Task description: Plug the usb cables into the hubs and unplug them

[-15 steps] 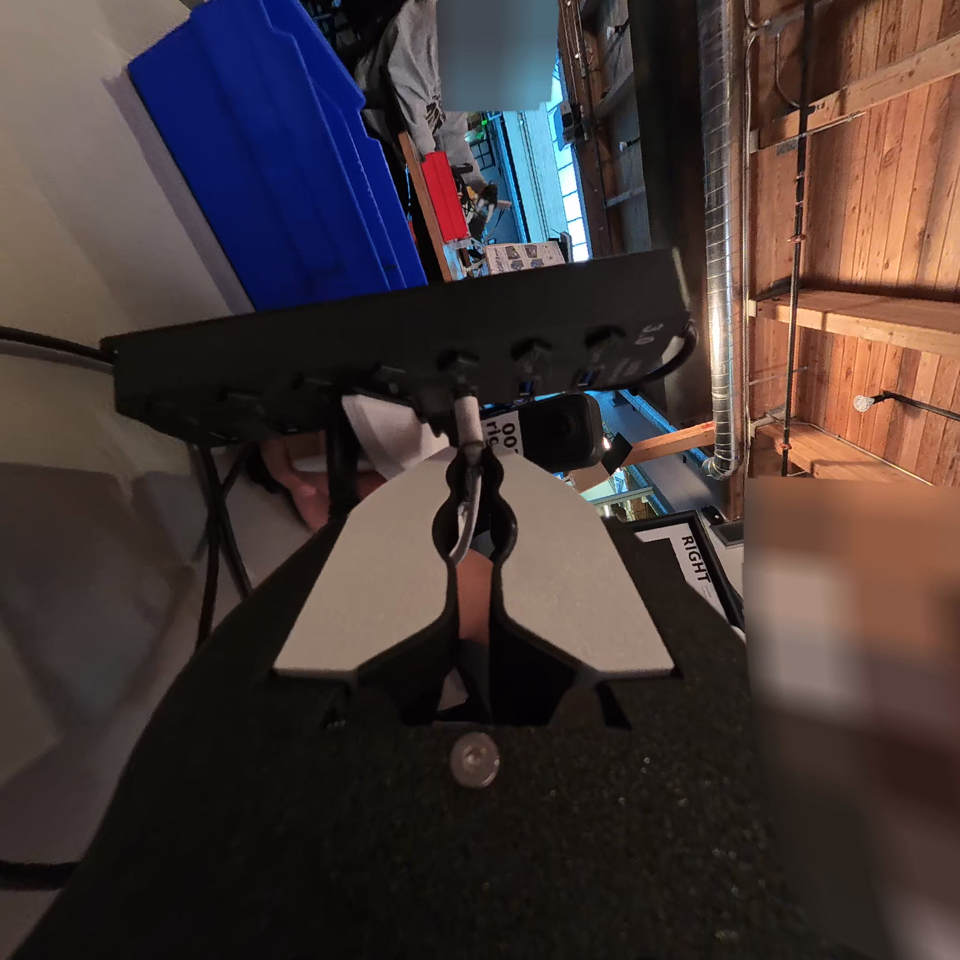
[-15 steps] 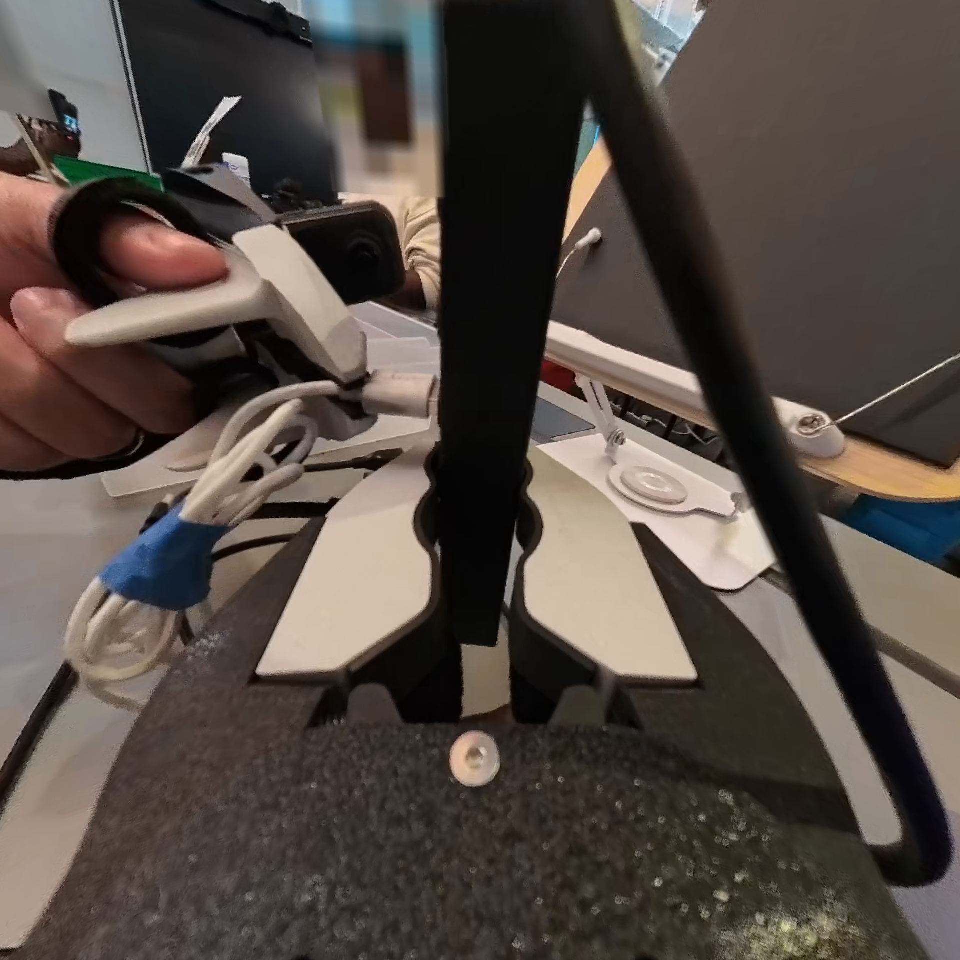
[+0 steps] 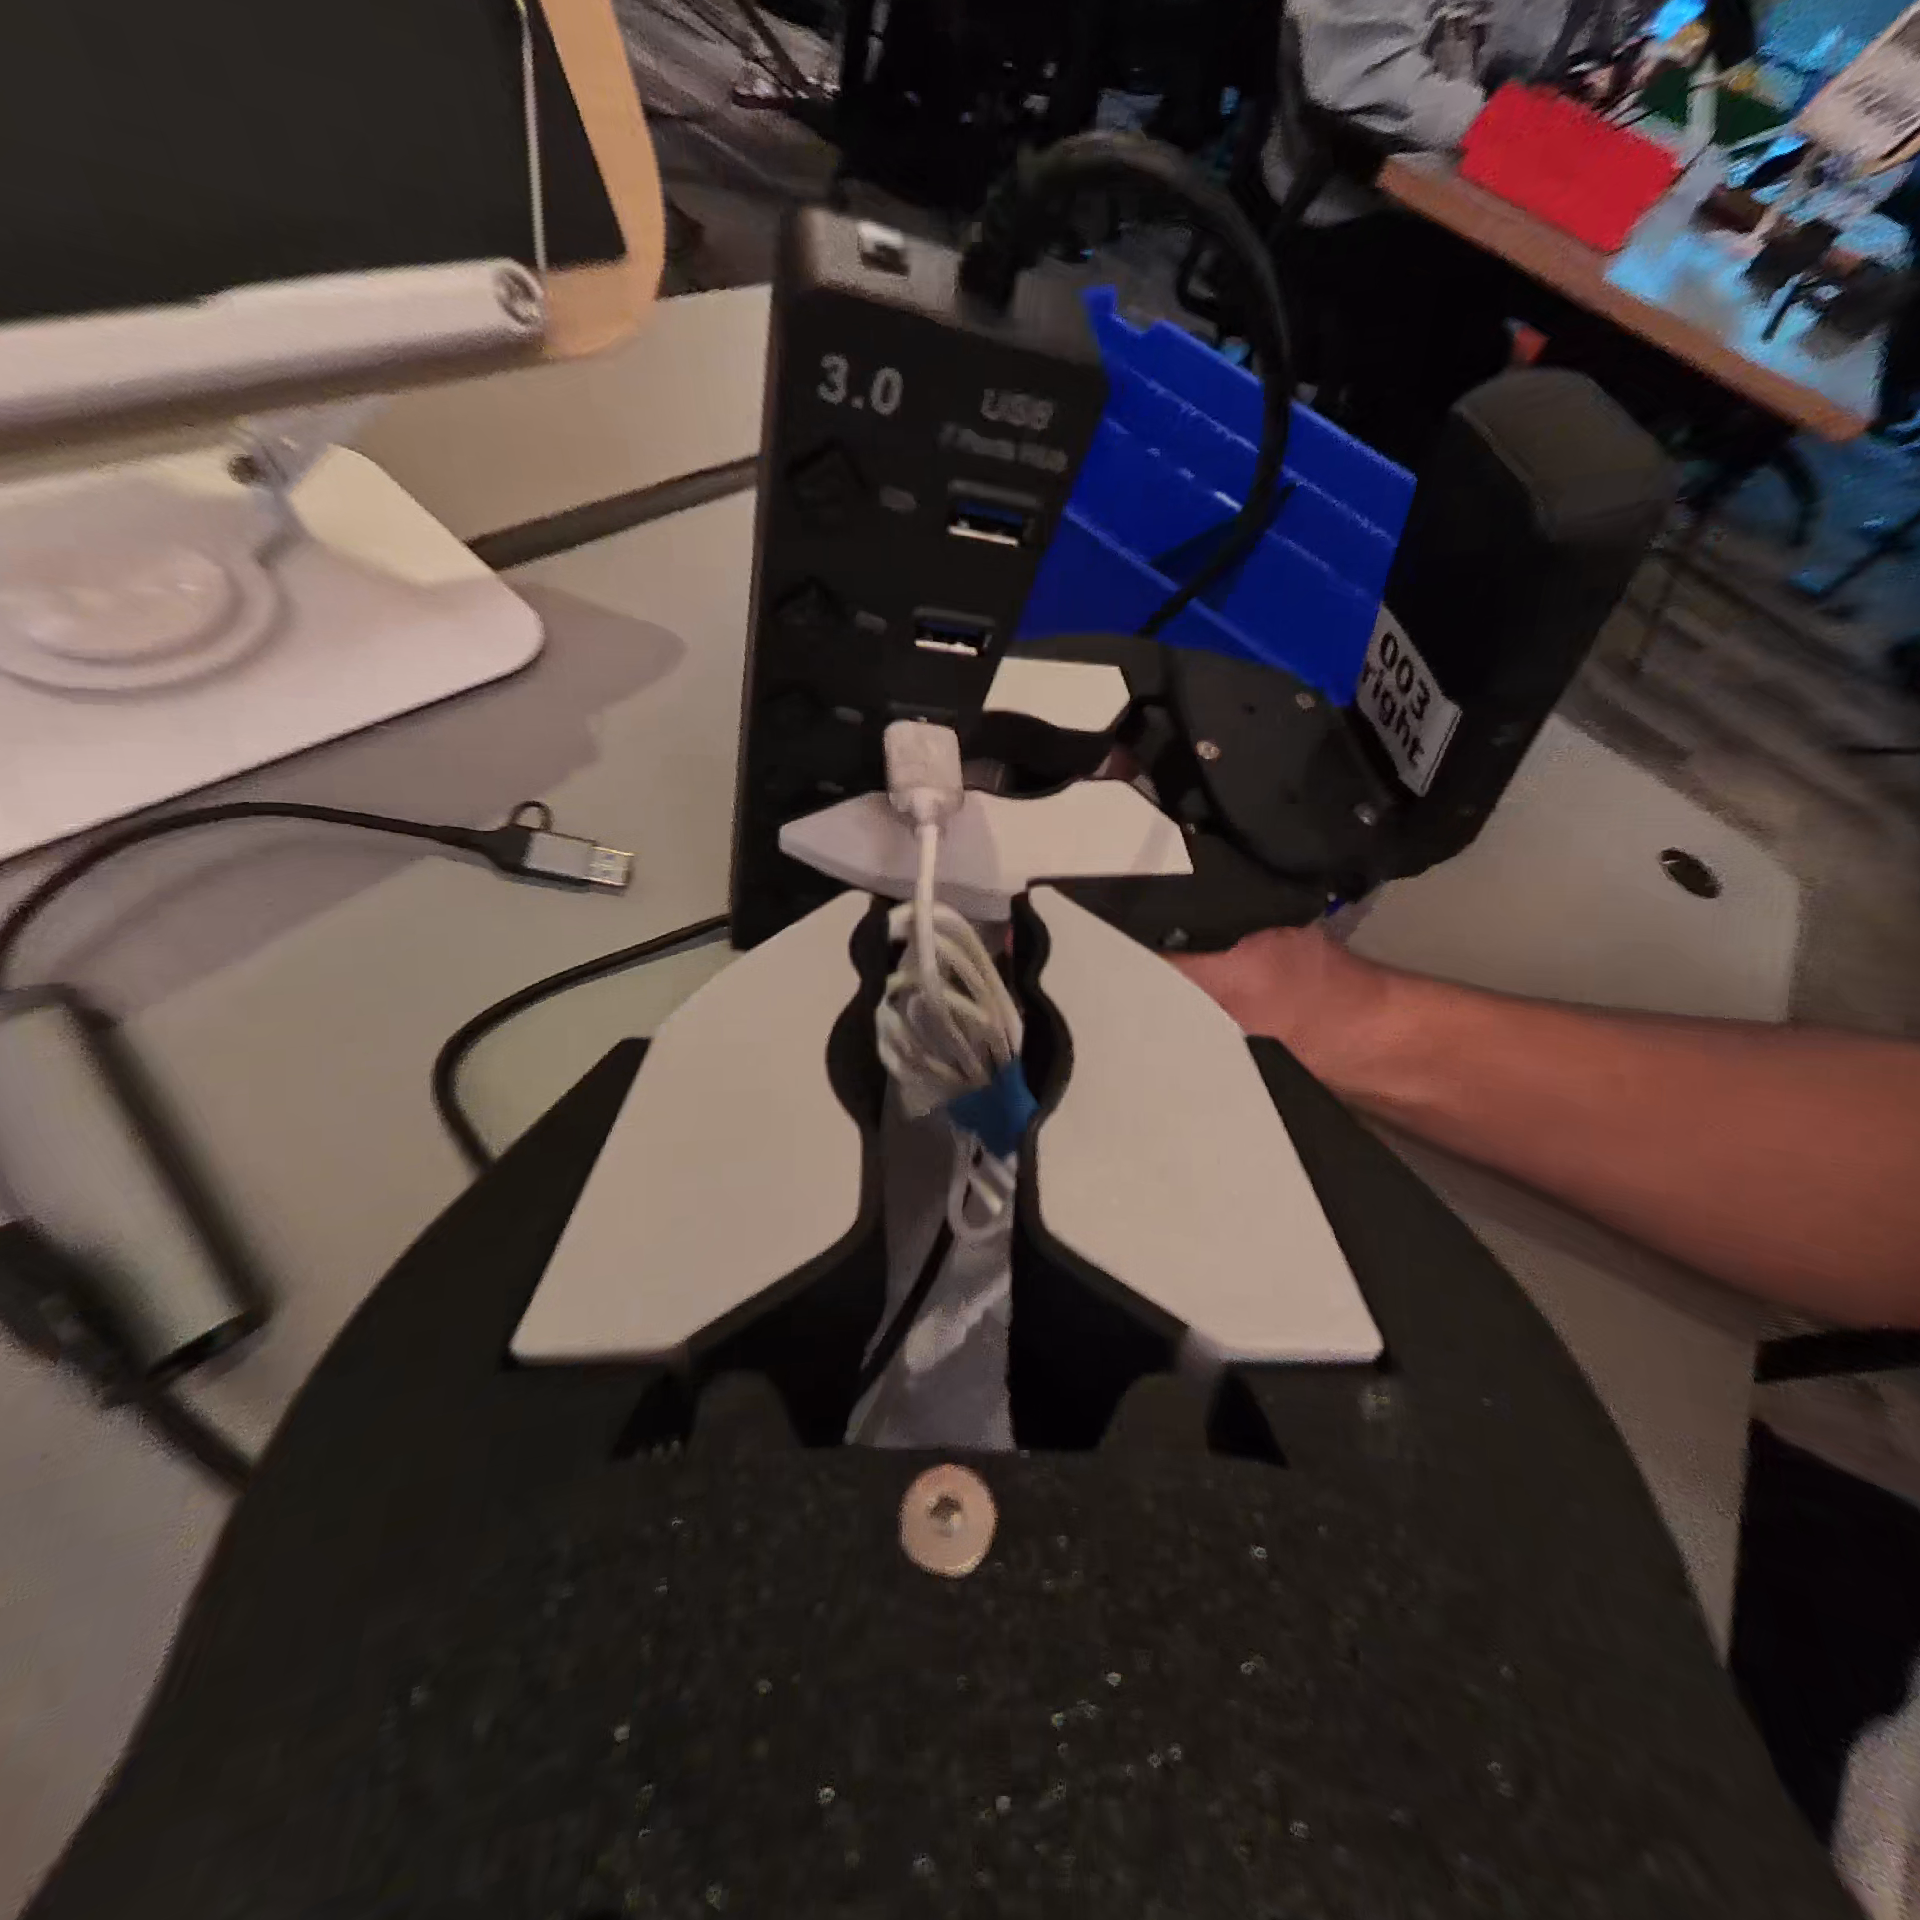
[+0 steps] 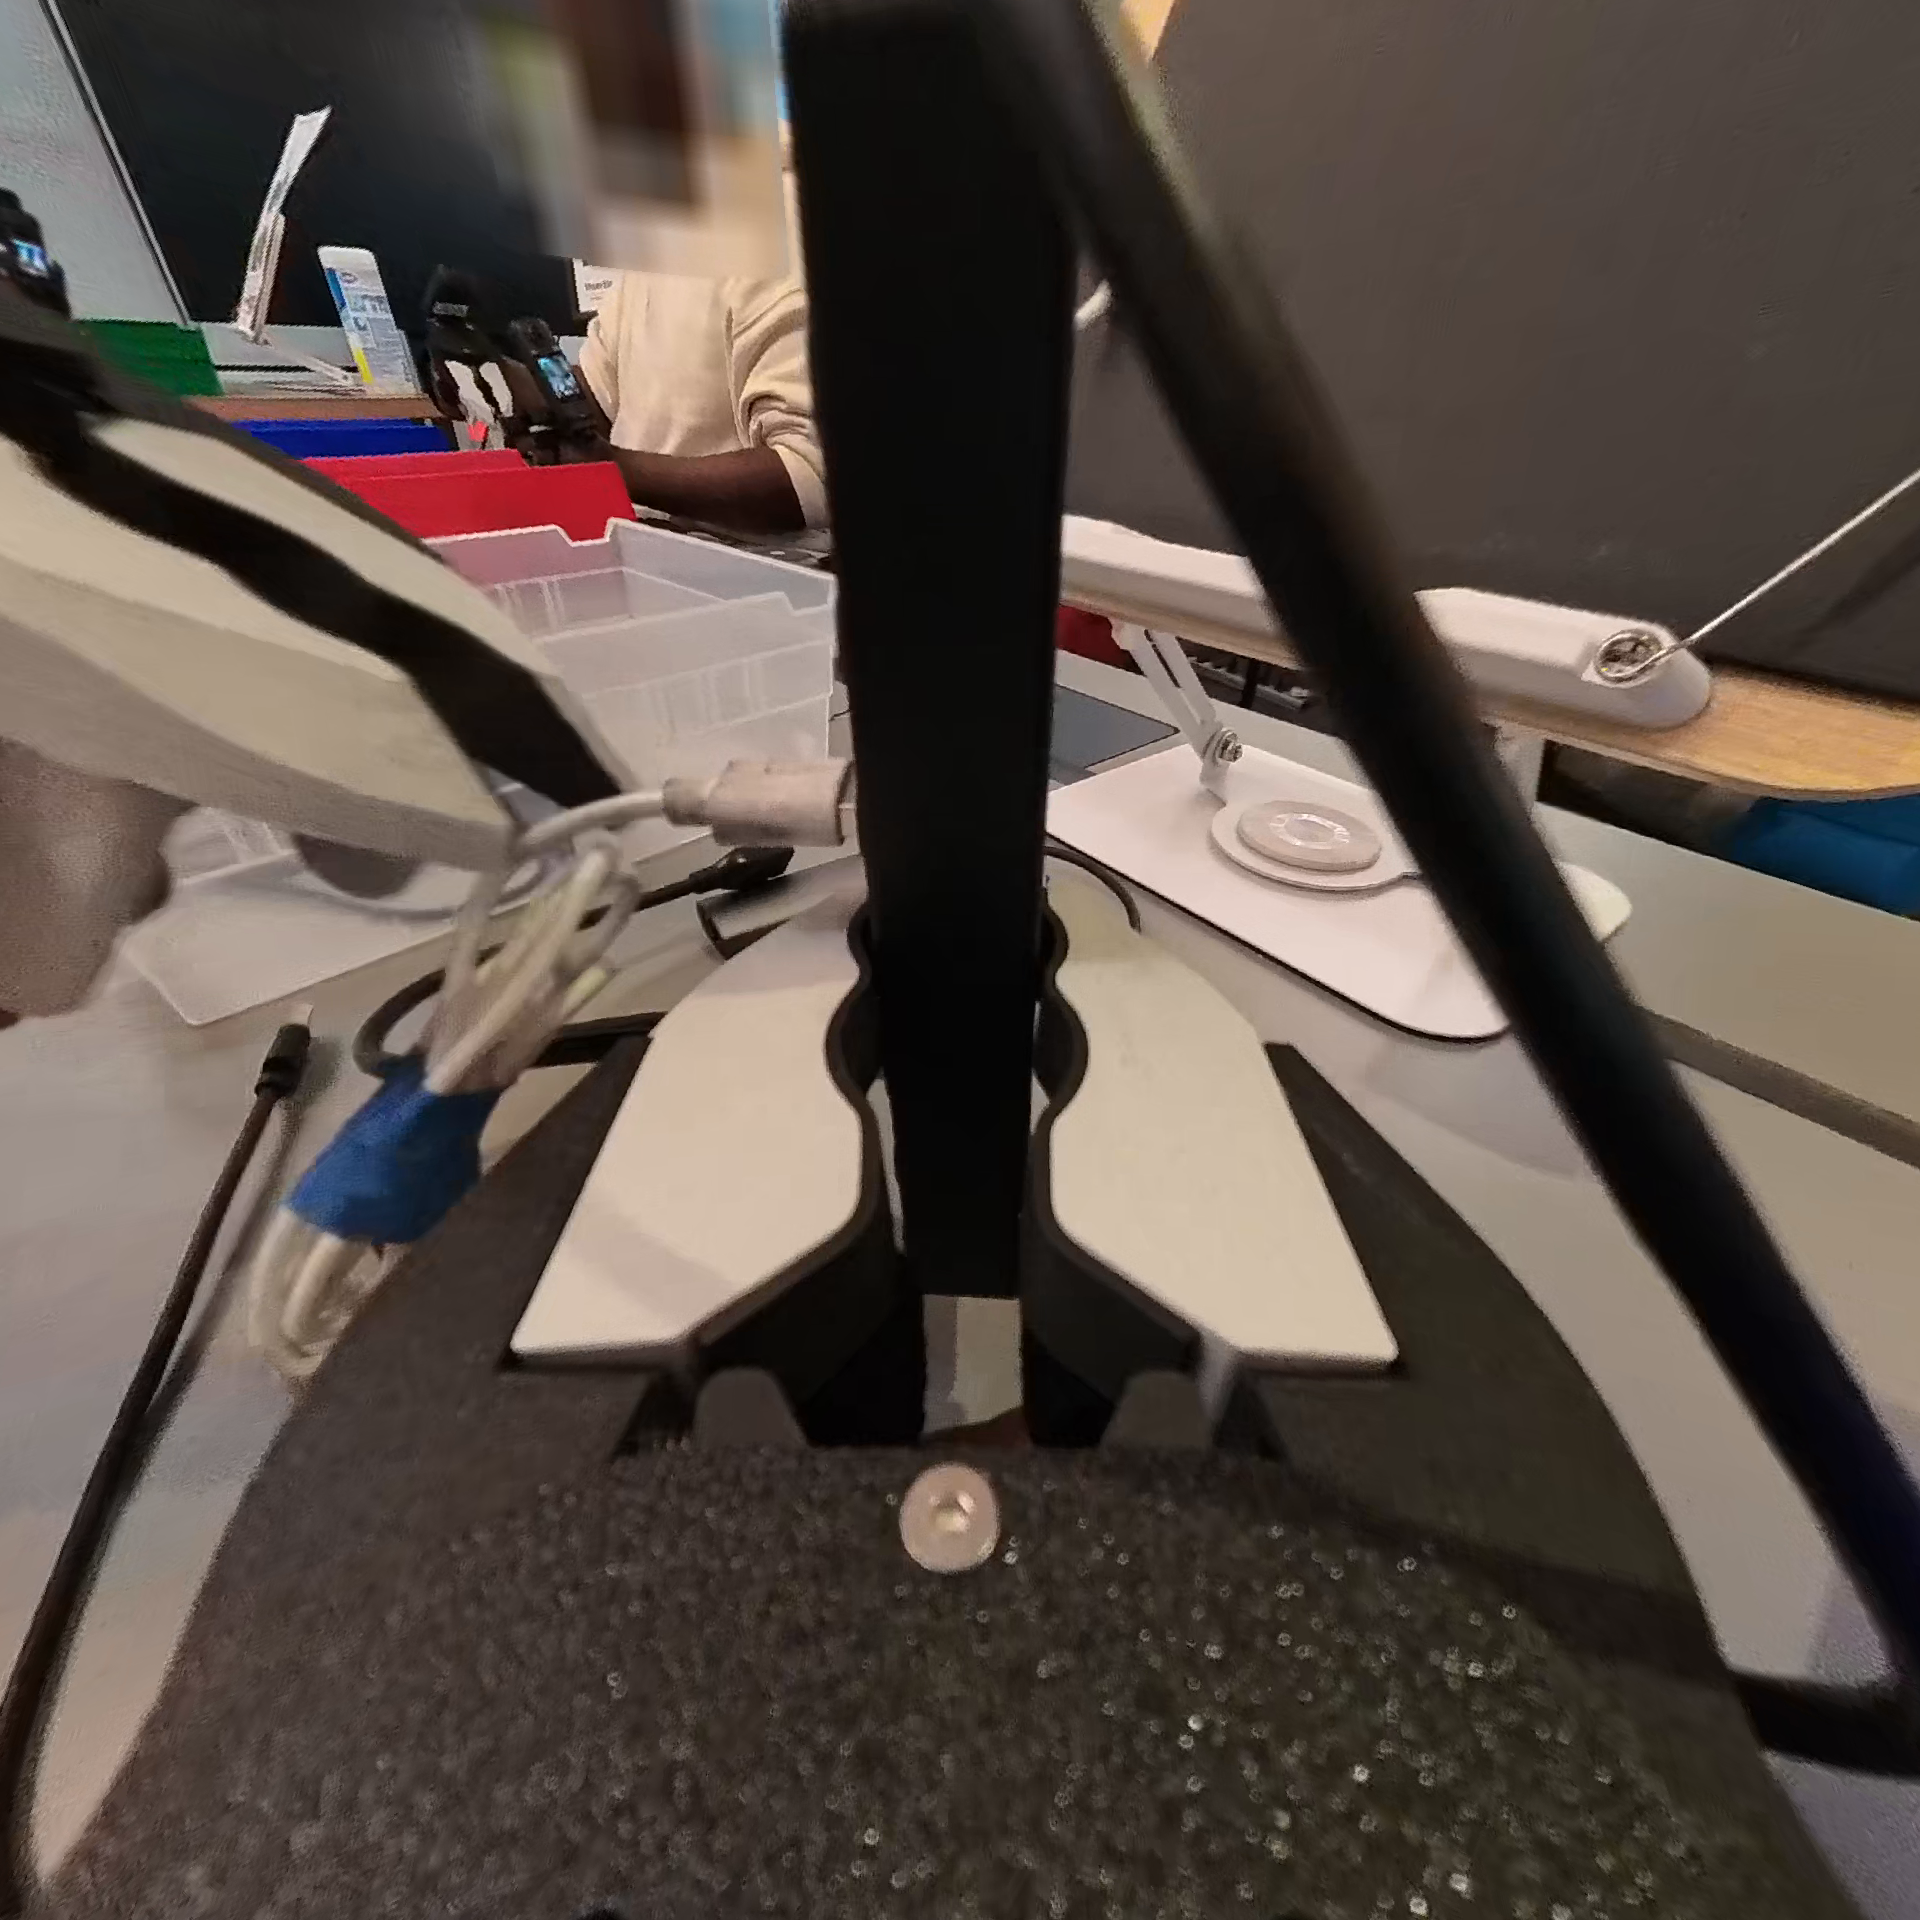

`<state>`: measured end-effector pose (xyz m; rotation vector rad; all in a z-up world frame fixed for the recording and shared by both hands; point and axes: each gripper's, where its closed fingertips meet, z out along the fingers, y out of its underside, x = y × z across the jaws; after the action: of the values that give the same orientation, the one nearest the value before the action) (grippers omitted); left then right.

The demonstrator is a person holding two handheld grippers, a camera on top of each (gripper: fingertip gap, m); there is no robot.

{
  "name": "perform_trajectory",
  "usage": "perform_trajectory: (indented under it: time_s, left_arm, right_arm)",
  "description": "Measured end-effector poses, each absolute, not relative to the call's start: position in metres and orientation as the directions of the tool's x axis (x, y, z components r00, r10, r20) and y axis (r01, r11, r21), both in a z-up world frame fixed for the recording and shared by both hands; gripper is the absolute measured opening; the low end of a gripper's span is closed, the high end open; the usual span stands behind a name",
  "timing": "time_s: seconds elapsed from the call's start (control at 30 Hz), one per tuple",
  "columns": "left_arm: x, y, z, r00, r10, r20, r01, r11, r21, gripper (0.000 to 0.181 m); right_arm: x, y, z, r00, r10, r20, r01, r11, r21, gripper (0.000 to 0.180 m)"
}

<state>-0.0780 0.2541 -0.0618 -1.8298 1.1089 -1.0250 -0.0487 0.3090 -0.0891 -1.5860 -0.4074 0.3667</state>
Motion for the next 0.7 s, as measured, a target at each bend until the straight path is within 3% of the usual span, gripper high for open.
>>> perform_trajectory:
  time_s: [0.13,0.27,0.43,0.57,0.7]
  left_arm:
    - [-0.119,0.226,-0.051,0.349,-0.920,0.176,-0.283,-0.283,-0.917,0.025]
    - [-0.169,0.178,-0.085,0.369,-0.926,0.083,-0.346,-0.220,-0.912,0.025]
    - [-0.214,0.142,-0.150,0.364,-0.931,-0.025,-0.519,-0.181,-0.835,0.022]
    - [-0.218,0.136,-0.149,0.332,-0.938,-0.098,-0.560,-0.113,-0.821,0.020]
    - [-0.212,0.128,-0.155,0.295,-0.953,-0.064,-0.572,-0.122,-0.811,0.020]
  right_arm:
    - [-0.045,0.309,-0.081,0.874,0.481,-0.066,-0.022,-0.096,-0.995,0.025]
    - [-0.046,0.302,-0.038,0.839,0.536,-0.098,-0.006,-0.172,-0.985,0.025]
    - [-0.032,0.284,0.051,0.803,0.594,0.043,0.222,-0.231,-0.947,0.026]
    - [0.040,0.288,0.103,0.845,0.504,0.176,0.336,-0.245,-0.909,0.026]
    - [0.142,0.304,0.115,0.932,0.339,0.130,0.257,-0.362,-0.896,0.026]
